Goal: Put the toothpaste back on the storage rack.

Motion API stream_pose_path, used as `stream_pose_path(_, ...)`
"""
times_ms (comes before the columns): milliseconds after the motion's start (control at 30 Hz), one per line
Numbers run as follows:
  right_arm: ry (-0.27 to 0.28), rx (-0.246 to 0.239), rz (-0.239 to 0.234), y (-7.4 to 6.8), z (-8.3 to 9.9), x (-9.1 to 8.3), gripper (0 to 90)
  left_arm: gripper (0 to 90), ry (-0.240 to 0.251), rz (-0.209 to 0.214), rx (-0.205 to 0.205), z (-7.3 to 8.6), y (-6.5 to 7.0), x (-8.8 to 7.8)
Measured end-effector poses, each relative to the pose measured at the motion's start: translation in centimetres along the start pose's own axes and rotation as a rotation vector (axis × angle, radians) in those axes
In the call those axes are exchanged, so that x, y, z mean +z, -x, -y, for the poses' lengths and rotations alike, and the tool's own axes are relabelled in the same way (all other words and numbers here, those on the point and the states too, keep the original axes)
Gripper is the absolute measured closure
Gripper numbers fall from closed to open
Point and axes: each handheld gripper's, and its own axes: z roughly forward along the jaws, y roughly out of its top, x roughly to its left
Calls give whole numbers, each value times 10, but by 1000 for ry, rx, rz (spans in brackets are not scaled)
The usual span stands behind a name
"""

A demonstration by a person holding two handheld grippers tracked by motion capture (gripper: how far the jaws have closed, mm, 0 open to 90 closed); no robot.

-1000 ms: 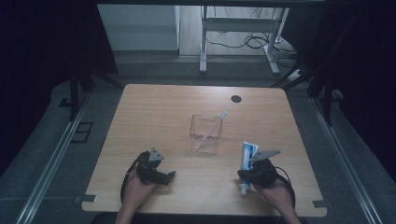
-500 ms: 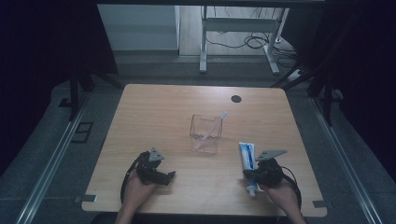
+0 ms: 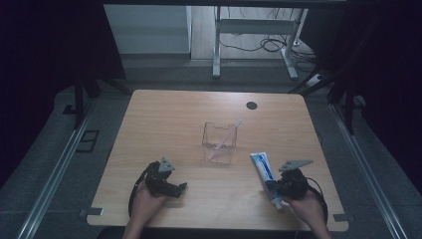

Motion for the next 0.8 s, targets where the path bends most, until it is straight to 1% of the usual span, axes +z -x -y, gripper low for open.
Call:
stream_pose_path(233, -10, 14, 1, 2, 0, -2, 880, 0, 0, 0, 0, 0, 0, 0)
stream_pose_path(300, -24, 2, 3, -1, -3, -2, 843, 0, 0, 0, 0, 0, 0, 0)
stream_pose_path(367, -33, -12, 20, -2, -6, -4, 818, 0, 1, 0, -1, 0, 0, 0)
stream_pose_path(433, -31, -13, 29, -2, -8, -6, 781, 0, 1, 0, -1, 0, 0, 0)
stream_pose_path(533, -33, -18, 64, 0, -13, -11, 716, 0, 0, 0, 0, 0, 0, 0)
stream_pose_path(567, -40, -16, 73, 1, -15, -12, 696, 0, 0, 0, 0, 0, 0, 0)
stream_pose_path(600, -40, -16, 73, 1, -15, -12, 696, 0, 0, 0, 1, 0, 0, 0)
stream_pose_path(700, -58, -12, 95, 3, -20, -15, 629, 0, 0, 0, 0, 0, 0, 0)
stream_pose_path(733, -74, -7, 107, 5, -23, -15, 592, 0, 0, 0, 1, 0, 0, 0)
stream_pose_path(800, -83, 1, 114, 8, -26, -14, 563, 0, 0, 0, 0, 0, 0, 0)
